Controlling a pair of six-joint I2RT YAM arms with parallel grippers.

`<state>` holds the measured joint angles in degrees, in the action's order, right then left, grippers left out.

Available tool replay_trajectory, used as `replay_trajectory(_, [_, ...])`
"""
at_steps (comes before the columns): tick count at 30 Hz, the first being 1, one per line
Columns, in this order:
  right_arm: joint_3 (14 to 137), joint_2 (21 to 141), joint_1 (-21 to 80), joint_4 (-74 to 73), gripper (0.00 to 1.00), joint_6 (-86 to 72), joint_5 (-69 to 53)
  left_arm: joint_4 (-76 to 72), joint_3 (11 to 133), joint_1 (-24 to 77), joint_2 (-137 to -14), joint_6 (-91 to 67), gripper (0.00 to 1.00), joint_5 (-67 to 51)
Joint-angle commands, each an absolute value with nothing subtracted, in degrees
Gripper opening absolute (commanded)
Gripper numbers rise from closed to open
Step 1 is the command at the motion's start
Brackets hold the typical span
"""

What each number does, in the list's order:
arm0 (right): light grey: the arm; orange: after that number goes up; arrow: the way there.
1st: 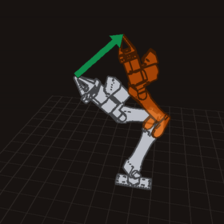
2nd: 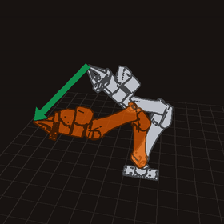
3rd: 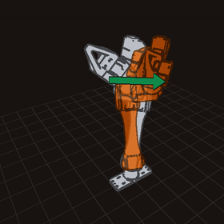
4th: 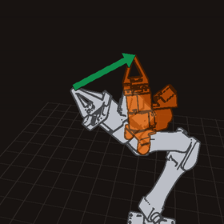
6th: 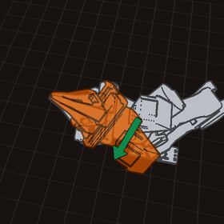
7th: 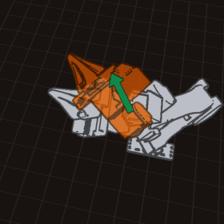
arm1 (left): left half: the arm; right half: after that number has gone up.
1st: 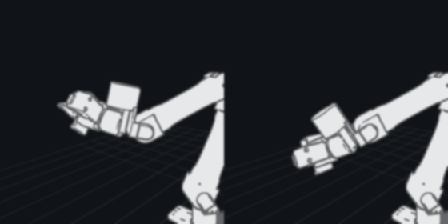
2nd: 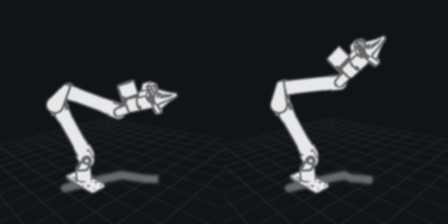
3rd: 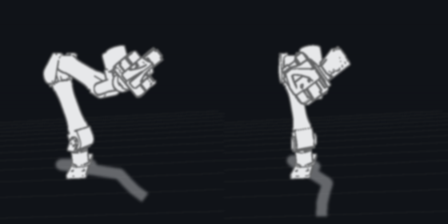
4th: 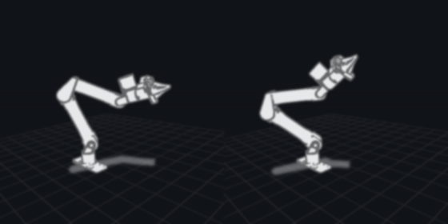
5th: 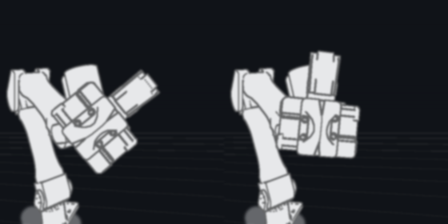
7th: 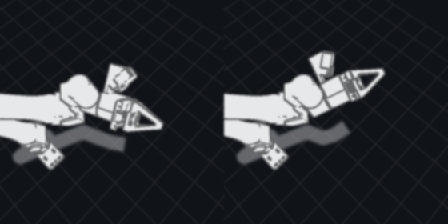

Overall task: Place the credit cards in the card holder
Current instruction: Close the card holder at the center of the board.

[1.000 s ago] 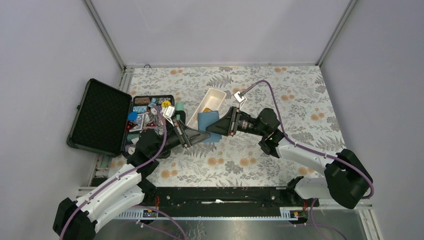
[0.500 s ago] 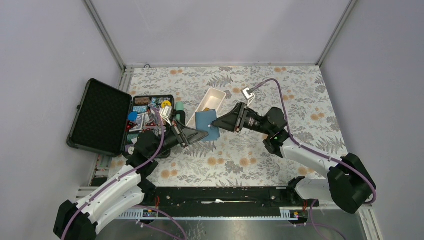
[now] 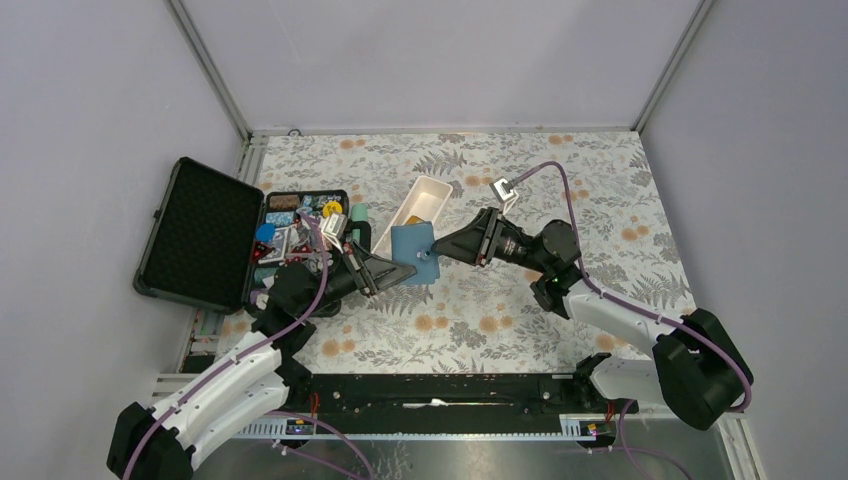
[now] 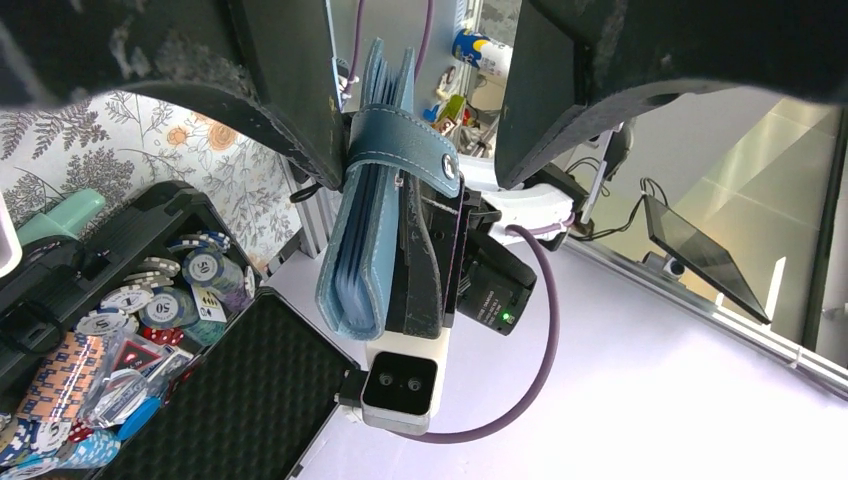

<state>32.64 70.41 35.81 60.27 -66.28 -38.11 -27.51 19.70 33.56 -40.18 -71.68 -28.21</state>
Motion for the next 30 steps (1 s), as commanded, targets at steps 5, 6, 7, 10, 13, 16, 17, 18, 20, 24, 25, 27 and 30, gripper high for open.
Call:
replay_trajectory(5, [33.3,71.1,35.5,69.7,0.57,-68.2,-42.9,-26.6,19.3,32.6,-39.9,-71.5,0.00,-26.5])
replay_trajectory(6, [33.4,71.5,35.5,69.7,0.57,-68.2,-43.3,-26.6,19.4,32.6,-39.9,-71.5,0.00,-26.6])
replay_trajectory(7, [33.6,72.2,35.5,69.8,0.56,-68.3,-43.7,-26.5,19.5,32.6,-39.8,-71.4,0.00,-26.6])
replay_trajectory(10, [33.4,73.5,35.6,71.6,0.56,-69.5,-44.5,-26.1,19.7,32.6,-40.1,-71.2,0.00,-26.8])
replay_trajectory(13, [33.9,74.5,35.7,72.0,0.56,-69.6,-45.2,-25.9,19.9,32.7,-40.2,-71.0,0.00,-26.9])
replay_trajectory(16, [34.6,75.0,36.2,71.2,0.55,-68.8,-46.0,-25.9,20.1,32.6,-40.2,-71.0,0.00,-26.9])
replay_trajectory(17, [34.6,75.0,36.3,70.7,0.55,-68.3,-46.1,-25.9,20.2,32.6,-40.2,-71.0,0.00,-27.0])
replay_trajectory(18, [34.6,75.0,36.6,70.1,0.53,-67.8,-46.1,-25.9,20.2,32.6,-40.3,-70.9,0.00,-27.0])
replay_trajectory(20, [34.8,74.9,36.9,68.4,0.51,-66.6,-46.2,-25.9,20.3,32.6,-40.2,-70.9,0.00,-27.1])
replay_trajectory(24, [35.1,74.9,37.5,66.3,0.51,-64.9,-46.0,-25.8,20.5,32.6,-40.2,-70.8,0.00,-27.2])
replay_trajectory(25, [35.0,75.0,37.6,66.1,0.51,-64.7,-46.0,-25.9,20.6,32.6,-40.2,-70.7,0.00,-27.3])
replay_trajectory(27, [35.2,75.2,37.7,65.9,0.51,-64.4,-46.0,-25.9,20.7,32.6,-40.3,-70.7,0.00,-27.5])
replay_trajectory(30, [35.4,75.8,37.9,66.0,0.52,-64.2,-46.3,-25.9,20.9,32.6,-40.3,-70.6,0.00,-27.5])
